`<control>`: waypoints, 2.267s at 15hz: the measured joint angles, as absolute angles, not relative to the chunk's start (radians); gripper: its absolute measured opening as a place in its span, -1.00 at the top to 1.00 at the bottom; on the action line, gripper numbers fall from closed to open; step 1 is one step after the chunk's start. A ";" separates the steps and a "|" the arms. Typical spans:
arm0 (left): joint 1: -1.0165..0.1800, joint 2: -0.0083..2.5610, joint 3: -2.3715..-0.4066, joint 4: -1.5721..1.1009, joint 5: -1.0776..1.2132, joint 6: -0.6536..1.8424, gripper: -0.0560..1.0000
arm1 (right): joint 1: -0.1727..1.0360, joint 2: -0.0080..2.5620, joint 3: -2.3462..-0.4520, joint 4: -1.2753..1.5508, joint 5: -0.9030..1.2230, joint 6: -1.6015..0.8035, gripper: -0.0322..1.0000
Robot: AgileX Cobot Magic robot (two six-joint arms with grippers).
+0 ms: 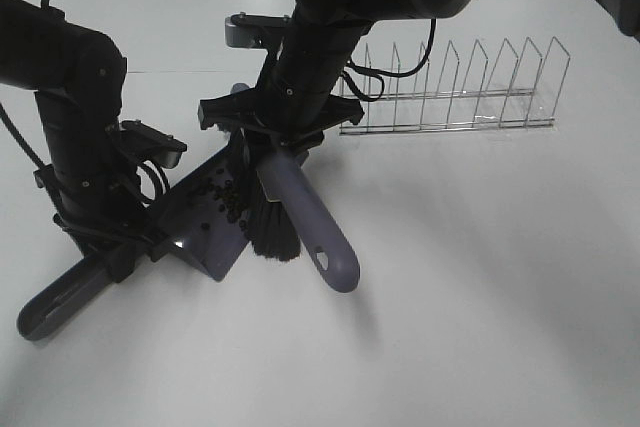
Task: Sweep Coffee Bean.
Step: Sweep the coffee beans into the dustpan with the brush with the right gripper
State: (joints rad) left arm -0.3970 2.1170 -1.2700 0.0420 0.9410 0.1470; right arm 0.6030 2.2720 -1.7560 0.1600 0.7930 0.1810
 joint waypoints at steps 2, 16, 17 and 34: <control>-0.397 2.117 -1.270 0.042 0.941 0.148 0.30 | 0.603 2.277 -1.783 0.162 0.810 0.163 0.27; -0.391 2.117 -1.270 0.025 0.942 0.147 0.30 | 0.603 2.282 -2.006 -0.190 1.159 0.153 0.27; -0.378 2.117 -1.270 0.000 0.944 0.135 0.30 | 0.603 2.274 -2.006 -0.190 1.187 0.153 0.27; -0.356 2.004 -1.158 0.074 0.864 -0.048 0.30 | 0.603 1.924 -1.659 -0.132 1.152 0.197 0.27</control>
